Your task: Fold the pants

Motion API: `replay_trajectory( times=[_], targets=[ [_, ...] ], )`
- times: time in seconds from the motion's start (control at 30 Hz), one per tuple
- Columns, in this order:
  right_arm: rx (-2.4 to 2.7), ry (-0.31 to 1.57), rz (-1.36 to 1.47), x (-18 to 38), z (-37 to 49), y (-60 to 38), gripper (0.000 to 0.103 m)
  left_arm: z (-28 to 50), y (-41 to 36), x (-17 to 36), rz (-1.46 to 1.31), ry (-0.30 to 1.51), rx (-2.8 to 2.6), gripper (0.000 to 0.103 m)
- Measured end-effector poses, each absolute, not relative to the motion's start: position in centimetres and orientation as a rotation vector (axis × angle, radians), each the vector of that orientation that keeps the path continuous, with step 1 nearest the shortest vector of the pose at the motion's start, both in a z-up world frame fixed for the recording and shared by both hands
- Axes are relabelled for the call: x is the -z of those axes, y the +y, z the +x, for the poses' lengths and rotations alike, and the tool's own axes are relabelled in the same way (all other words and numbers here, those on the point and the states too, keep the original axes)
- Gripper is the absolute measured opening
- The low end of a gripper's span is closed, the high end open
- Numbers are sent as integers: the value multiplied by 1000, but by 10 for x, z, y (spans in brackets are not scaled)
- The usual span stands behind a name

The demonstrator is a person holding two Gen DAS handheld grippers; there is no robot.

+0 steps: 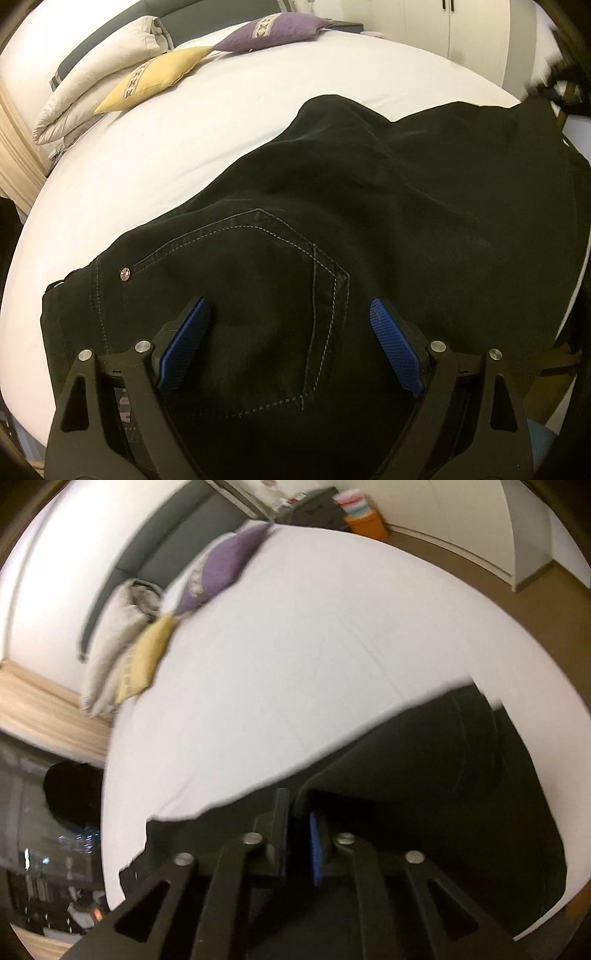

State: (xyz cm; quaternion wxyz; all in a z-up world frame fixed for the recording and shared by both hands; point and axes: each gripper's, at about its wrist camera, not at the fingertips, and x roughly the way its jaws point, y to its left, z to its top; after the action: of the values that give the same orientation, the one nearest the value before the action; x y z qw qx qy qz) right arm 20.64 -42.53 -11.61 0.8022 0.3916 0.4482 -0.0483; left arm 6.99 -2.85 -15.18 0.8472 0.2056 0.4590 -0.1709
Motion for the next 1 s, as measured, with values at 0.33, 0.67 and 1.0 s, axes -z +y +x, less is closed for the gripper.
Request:
replay_trajectory(
  times=[0.33,0.67,1.0],
  targets=[
    [95,714,1051,115,176,-489,74,75,-23,156,411,989,341,98],
    [-24,702,1264,184,135,-485,47,81,-26,158,416,1009,330,100],
    [34,621,1454,203,160,-508,45,83,-28,161,404,1002,328,102]
  ],
)
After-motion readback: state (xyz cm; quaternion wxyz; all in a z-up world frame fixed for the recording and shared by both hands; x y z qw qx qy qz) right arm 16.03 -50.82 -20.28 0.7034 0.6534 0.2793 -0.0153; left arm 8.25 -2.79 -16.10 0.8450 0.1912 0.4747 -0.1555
